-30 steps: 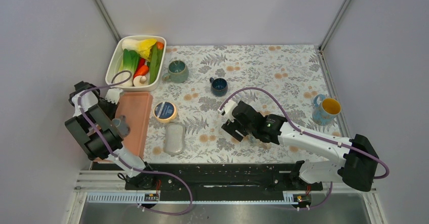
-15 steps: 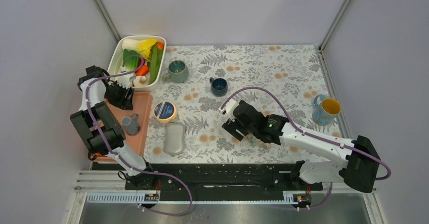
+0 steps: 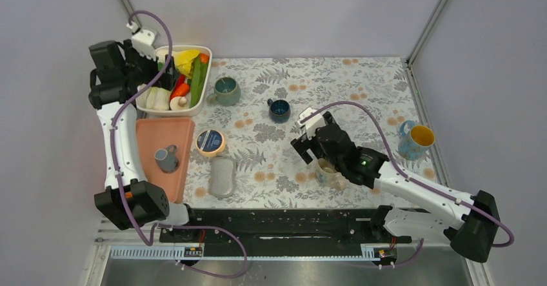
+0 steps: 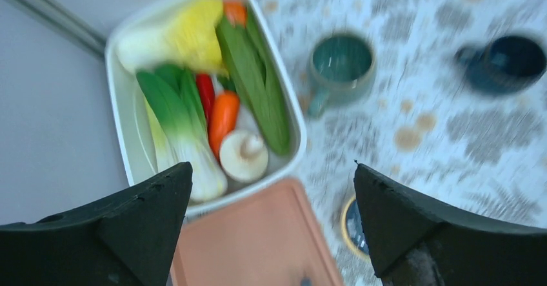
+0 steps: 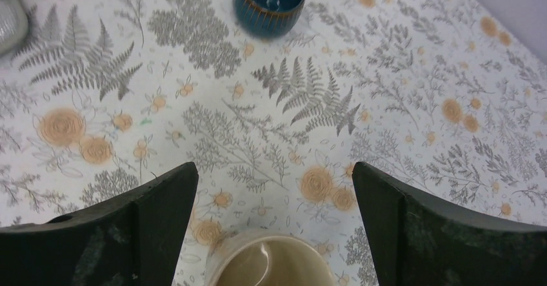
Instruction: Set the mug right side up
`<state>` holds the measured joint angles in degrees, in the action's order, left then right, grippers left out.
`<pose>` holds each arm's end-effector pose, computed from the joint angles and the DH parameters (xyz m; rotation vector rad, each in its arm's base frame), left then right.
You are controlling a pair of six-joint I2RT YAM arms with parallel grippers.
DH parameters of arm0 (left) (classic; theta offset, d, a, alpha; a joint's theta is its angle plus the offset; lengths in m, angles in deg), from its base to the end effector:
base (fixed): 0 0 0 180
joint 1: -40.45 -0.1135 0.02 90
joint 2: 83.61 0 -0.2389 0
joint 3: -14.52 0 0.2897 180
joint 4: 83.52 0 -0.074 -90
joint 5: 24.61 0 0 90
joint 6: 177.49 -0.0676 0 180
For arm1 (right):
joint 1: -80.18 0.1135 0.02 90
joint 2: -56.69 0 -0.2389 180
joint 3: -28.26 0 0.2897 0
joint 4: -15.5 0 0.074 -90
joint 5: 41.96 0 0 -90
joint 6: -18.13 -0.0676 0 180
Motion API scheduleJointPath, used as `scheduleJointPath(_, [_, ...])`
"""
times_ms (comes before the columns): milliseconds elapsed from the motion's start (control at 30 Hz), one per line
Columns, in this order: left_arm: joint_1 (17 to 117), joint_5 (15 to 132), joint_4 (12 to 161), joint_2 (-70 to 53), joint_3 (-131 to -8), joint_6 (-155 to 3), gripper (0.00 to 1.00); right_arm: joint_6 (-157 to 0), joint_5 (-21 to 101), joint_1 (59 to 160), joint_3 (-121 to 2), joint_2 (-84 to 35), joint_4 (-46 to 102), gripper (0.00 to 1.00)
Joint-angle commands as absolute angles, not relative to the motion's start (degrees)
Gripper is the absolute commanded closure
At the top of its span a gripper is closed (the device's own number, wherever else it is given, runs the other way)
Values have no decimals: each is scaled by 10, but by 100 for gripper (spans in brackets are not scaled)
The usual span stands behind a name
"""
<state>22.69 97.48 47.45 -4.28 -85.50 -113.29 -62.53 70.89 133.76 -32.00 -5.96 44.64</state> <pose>0.3560 0.0763 0.3883 0.4723 1.9288 -0.0893 0.2087 0.2386 0.2423 -0.8767 1.8796 0.0485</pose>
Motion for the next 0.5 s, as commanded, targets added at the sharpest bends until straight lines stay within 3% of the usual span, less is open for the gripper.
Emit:
scheduleJointPath(0, [226, 1042, 394, 36, -951, -994, 1, -631, 683, 1294, -312, -11, 352, 1])
scheduleJointPath(100, [253, 901, 196, 113, -1025, -1038, 1, -641, 717, 1285, -313, -11, 360, 1])
scheduleJointPath(167, [264, 821, 135, 137, -1007, -1064, 1, -641, 727, 1285, -315, -17, 378, 1])
scheduleJointPath(333, [298, 722, 145, 119, -912, -1117, 2, -643, 745, 1285, -325, -38, 409, 1])
scheduleJointPath(467, [344, 607, 173, 105, -836, -1181, 11, -644, 742, 1285, -324, -45, 414, 0])
